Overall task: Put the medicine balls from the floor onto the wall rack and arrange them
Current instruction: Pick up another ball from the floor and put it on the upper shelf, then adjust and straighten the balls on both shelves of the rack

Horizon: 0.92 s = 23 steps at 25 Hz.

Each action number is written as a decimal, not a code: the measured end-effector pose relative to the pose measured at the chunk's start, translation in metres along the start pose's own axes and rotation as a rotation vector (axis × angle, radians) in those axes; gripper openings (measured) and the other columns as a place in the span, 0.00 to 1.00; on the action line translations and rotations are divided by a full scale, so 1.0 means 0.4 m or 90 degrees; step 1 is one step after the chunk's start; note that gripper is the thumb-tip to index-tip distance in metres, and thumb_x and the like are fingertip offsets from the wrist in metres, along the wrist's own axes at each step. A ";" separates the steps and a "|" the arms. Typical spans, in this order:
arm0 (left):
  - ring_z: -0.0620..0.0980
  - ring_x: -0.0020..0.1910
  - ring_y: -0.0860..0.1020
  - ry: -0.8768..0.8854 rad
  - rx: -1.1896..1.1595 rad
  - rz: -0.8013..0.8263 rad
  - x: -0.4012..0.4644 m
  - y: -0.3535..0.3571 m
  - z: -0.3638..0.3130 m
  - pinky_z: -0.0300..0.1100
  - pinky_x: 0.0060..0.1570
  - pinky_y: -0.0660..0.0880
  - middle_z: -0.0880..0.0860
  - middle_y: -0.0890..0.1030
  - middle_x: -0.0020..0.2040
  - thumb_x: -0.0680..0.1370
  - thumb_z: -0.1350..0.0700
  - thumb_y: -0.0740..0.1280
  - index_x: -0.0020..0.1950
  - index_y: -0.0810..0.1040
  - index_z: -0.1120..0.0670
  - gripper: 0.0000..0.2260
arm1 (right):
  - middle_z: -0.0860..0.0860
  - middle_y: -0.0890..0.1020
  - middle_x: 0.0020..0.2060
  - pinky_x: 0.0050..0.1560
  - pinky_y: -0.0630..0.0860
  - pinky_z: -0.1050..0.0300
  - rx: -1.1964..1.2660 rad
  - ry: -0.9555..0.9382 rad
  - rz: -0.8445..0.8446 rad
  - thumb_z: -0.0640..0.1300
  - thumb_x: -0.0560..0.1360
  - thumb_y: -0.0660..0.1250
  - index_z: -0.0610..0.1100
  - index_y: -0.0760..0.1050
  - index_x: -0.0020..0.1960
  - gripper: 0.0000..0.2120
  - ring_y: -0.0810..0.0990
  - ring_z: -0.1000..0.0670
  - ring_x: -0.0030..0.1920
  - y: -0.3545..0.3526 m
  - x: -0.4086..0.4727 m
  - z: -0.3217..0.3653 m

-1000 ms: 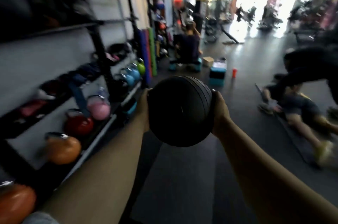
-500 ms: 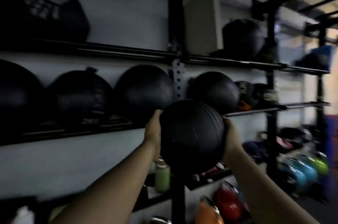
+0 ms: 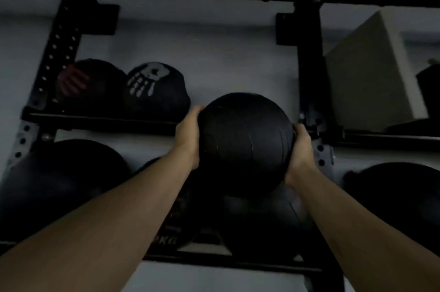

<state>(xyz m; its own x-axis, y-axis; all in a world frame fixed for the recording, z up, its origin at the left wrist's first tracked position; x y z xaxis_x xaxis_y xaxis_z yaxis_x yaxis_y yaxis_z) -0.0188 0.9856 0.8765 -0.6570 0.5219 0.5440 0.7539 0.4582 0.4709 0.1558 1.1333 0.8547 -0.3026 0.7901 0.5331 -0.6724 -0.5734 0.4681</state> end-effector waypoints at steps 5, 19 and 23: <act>0.63 0.62 0.85 0.135 0.026 0.002 0.173 0.109 -0.150 0.64 0.66 0.80 0.60 0.88 0.60 0.75 0.43 0.69 0.65 0.87 0.55 0.24 | 0.46 0.90 0.46 0.55 0.84 0.43 0.034 -0.093 0.098 0.55 0.78 0.61 0.50 0.88 0.43 0.19 0.86 0.39 0.54 0.142 0.223 0.156; 0.61 0.59 0.86 0.260 -0.049 0.003 0.593 0.117 -0.144 0.54 0.61 0.83 0.62 0.87 0.60 0.78 0.54 0.69 0.59 0.88 0.61 0.16 | 0.44 0.87 0.44 0.54 0.85 0.43 0.154 -0.186 0.026 0.48 0.76 0.65 0.44 0.84 0.43 0.11 0.86 0.40 0.51 0.264 0.540 0.103; 0.52 0.43 0.86 0.423 0.013 -0.012 0.621 0.131 -0.171 0.45 0.47 0.82 0.54 0.87 0.41 0.73 0.55 0.75 0.35 0.88 0.50 0.07 | 0.46 0.86 0.42 0.54 0.82 0.43 0.084 -0.389 -0.016 0.40 0.76 0.63 0.40 0.85 0.44 0.12 0.85 0.43 0.47 0.281 0.562 0.138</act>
<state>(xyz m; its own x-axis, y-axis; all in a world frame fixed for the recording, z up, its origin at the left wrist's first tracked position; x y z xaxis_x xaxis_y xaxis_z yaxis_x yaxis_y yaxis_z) -0.1423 1.0901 1.0840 -0.5229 -0.0378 0.8515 0.7383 0.4791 0.4747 0.0497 1.2344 1.0660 0.1791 0.5590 0.8096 -0.5729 -0.6097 0.5478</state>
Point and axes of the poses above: each hand's wrist, its own x-axis towards the middle knuckle, its own y-axis out of the palm, z = x × y, the point moved 5 cm from there along x, towards the middle knuckle
